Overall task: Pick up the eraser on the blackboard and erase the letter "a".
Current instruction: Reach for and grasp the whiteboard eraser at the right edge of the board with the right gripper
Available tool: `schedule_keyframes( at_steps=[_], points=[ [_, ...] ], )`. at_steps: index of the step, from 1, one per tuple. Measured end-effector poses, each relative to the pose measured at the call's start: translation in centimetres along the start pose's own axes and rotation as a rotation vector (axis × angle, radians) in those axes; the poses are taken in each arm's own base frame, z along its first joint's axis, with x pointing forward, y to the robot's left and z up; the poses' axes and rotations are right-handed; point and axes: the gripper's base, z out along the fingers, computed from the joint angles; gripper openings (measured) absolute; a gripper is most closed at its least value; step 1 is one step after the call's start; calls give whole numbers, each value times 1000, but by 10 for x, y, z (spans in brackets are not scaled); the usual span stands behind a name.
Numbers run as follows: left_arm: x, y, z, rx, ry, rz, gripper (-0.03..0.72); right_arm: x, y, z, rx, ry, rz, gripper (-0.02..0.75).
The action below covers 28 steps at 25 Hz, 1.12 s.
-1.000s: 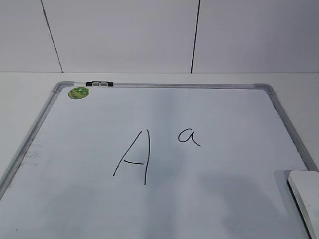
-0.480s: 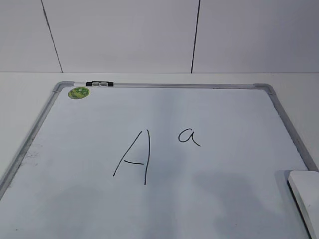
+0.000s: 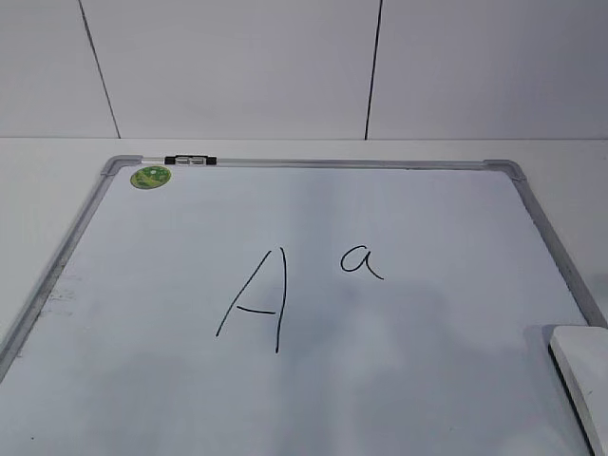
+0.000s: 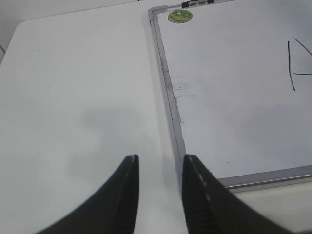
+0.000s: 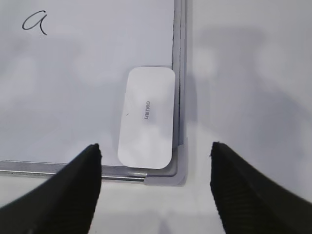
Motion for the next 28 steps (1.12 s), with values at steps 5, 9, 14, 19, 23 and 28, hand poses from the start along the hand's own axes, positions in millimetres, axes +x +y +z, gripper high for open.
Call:
schedule_keyframes(
  at_steps=[5, 9, 14, 19, 23, 28],
  points=[
    [0, 0, 0, 0, 0, 0, 235, -11, 1, 8, -18, 54, 5, 557],
    [0, 0, 0, 0, 0, 0, 235, -26, 0, 7, -18, 62, 4, 557],
    [0, 0, 0, 0, 0, 0, 235, -52, 1, 11, -32, 113, -4, 557],
    [0, 0, 0, 0, 0, 0, 235, -77, 4, 28, -66, 237, -20, 557],
    [0, 0, 0, 0, 0, 0, 235, -85, 9, 52, -102, 350, -22, 557],
    [0, 0, 0, 0, 0, 0, 235, -87, 12, 78, -117, 469, -13, 557]
  ],
)
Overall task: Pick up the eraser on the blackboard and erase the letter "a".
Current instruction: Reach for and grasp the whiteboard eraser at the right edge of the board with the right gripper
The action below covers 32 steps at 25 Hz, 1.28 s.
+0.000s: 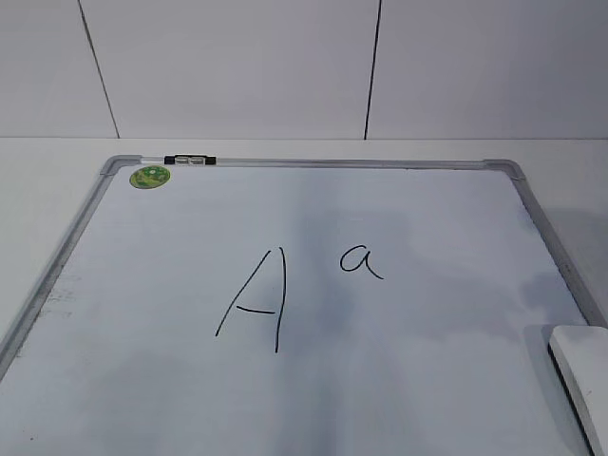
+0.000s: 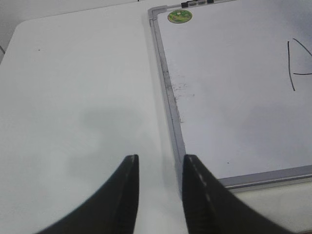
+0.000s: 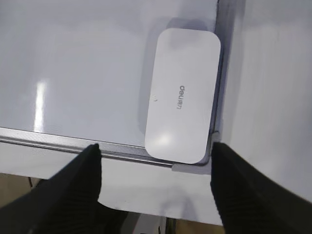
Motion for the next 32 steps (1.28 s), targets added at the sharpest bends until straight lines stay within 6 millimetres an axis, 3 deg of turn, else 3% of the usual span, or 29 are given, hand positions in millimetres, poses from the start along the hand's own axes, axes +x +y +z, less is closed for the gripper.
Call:
schedule_keyframes(
  at_steps=[9, 24, 32],
  points=[
    [0, 0, 0, 0, 0, 0, 235, -14, -3, 31, 1, 146, 41, 557],
    [0, 0, 0, 0, 0, 0, 235, -25, 7, 62, 116, 223, 73, 557],
    [0, 0, 0, 0, 0, 0, 235, -15, 7, 86, 99, 252, 126, 557]
  ],
)
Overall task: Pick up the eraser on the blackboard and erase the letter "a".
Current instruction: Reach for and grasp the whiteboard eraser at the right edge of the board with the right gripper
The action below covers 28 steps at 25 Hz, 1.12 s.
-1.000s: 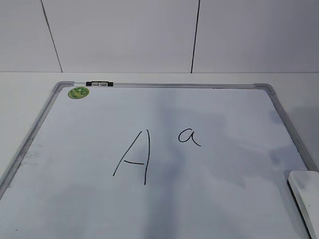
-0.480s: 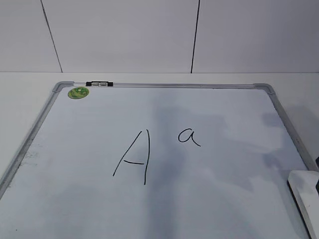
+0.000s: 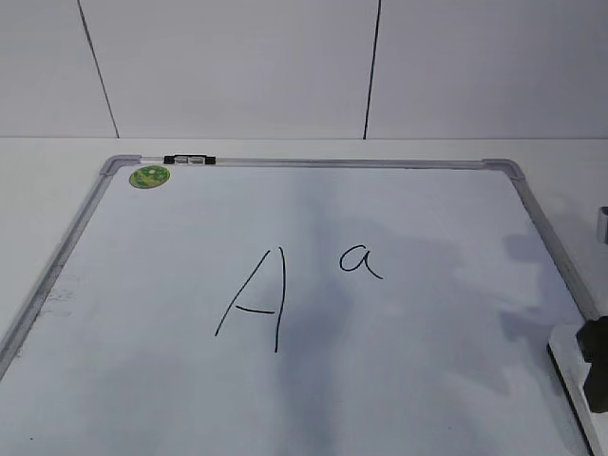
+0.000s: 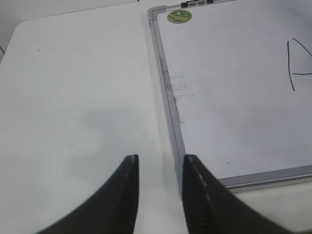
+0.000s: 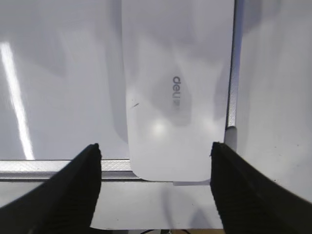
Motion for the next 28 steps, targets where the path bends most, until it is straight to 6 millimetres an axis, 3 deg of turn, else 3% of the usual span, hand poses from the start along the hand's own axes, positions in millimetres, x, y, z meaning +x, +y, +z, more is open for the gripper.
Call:
schedule_keyframes(
  at_steps=[9, 14, 28],
  points=[
    [0, 0, 0, 0, 0, 0, 235, 0, -1, 4, 8, -2, 5, 563],
    [0, 0, 0, 0, 0, 0, 236, 0, -3, 4, 37, -4, -14, 666],
    [0, 0, 0, 0, 0, 0, 235, -7, -2, 17, 42, 26, -14, 678]
  ],
)
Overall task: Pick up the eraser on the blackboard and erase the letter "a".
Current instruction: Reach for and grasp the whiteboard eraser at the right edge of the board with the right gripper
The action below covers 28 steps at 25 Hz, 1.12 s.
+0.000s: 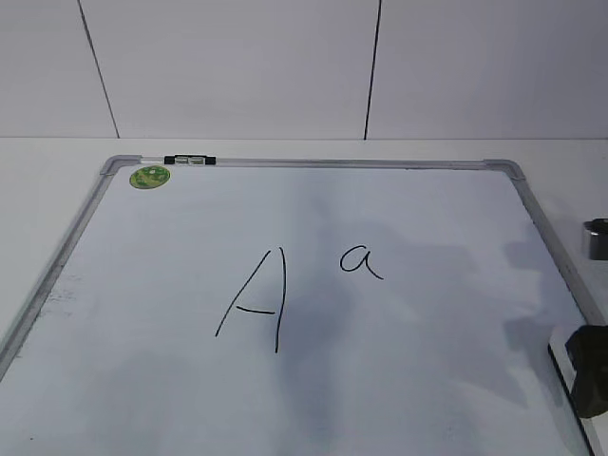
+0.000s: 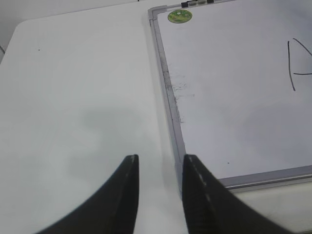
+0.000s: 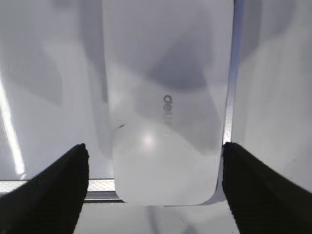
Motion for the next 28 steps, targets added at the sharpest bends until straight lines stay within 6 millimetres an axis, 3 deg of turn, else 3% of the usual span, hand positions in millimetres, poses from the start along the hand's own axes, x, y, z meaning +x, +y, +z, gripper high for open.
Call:
schedule_keyframes(
  at_steps=[22, 28],
  points=[
    [0, 0, 0, 0, 0, 0, 235, -7, -2, 5, 34, -39, 25, 678],
    [0, 0, 0, 0, 0, 0, 235, -10, -1, 14, 43, -7, 25, 678]
  ],
)
